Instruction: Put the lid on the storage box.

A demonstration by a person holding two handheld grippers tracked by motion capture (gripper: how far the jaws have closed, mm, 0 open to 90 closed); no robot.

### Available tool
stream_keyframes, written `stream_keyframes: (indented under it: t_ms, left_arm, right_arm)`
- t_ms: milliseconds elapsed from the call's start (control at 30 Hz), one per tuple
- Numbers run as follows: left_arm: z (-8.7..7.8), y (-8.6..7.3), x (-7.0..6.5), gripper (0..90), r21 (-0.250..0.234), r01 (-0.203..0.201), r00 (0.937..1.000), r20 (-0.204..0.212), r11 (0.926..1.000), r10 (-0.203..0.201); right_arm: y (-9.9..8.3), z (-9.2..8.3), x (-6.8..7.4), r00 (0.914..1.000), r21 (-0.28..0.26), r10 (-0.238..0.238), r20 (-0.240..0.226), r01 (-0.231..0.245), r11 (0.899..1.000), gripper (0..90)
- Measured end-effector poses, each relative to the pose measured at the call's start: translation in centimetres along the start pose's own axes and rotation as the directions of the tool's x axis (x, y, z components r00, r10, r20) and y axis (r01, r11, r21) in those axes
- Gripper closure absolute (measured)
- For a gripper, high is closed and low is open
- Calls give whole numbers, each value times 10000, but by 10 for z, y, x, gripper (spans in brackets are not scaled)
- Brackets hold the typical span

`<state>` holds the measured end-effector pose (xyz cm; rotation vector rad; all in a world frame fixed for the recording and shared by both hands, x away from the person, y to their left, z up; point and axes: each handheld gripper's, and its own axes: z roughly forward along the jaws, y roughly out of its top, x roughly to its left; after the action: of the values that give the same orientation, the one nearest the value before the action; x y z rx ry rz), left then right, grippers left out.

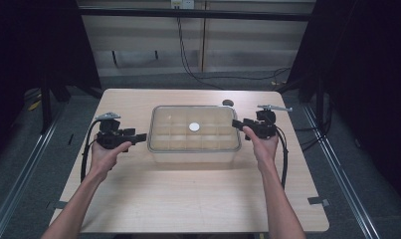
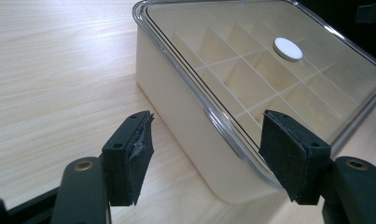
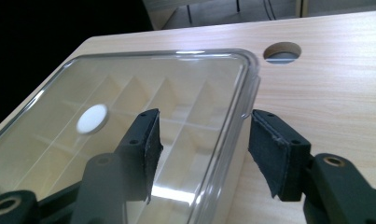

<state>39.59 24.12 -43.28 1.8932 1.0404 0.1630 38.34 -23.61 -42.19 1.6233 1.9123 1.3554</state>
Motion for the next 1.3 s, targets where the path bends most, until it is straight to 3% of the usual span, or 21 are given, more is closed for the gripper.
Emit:
stream_keyframes:
  t_ms: [100,233,333,467,533,600,700,833,1033,1200,1300]
  left_arm:
    - [-10,-2,-1,352,-51,-86,10000,-45,10000,85]
    - [-22,-6,-4,352,-150,-199,9998,-102,9997,198]
    - [-31,-11,-5,353,-128,-327,9992,-237,9994,324]
    - [-37,-18,-6,348,-197,-155,9998,-140,9997,153]
    - [-39,-23,-8,333,-30,-391,9991,-192,9992,390]
    - [-42,-28,-10,307,-41,-504,9986,128,9987,504]
    - [-49,-36,-13,326,-16,-505,9987,39,9987,505]
    - [-55,-47,-17,324,222,-644,9979,22,9977,644]
    - [-67,-59,-20,334,337,-164,9997,-182,9993,170]
    - [-77,-72,-23,335,309,-147,9995,-258,9994,155]
    - [-80,-83,-27,335,329,-332,9983,-462,9989,347]
  right_arm:
    - [-3,-10,3,9991,-37,-394,-145,393,9992,440]
    - [-7,-21,3,9990,-149,-398,-177,396,9991,450]
    - [-10,-31,6,9975,-96,-669,-212,667,9977,449]
    - [-15,-44,11,9960,-170,-829,-324,824,9965,441]
    - [-18,-50,14,9952,-144,-896,-384,891,9959,417]
    - [-21,-55,15,9954,-165,-830,-482,823,9965,404]
    - [-27,-62,16,9952,-192,-766,-609,756,9970,371]
    - [-34,-70,16,9929,-196,-414,-1115,394,9990,348]
    - [-49,-84,19,9939,-87,-526,-970,520,9986,333]
    - [-63,-95,19,9948,23,-530,-868,534,9986,335]
    - [-74,-100,18,9962,122,-443,-756,453,9989,335]
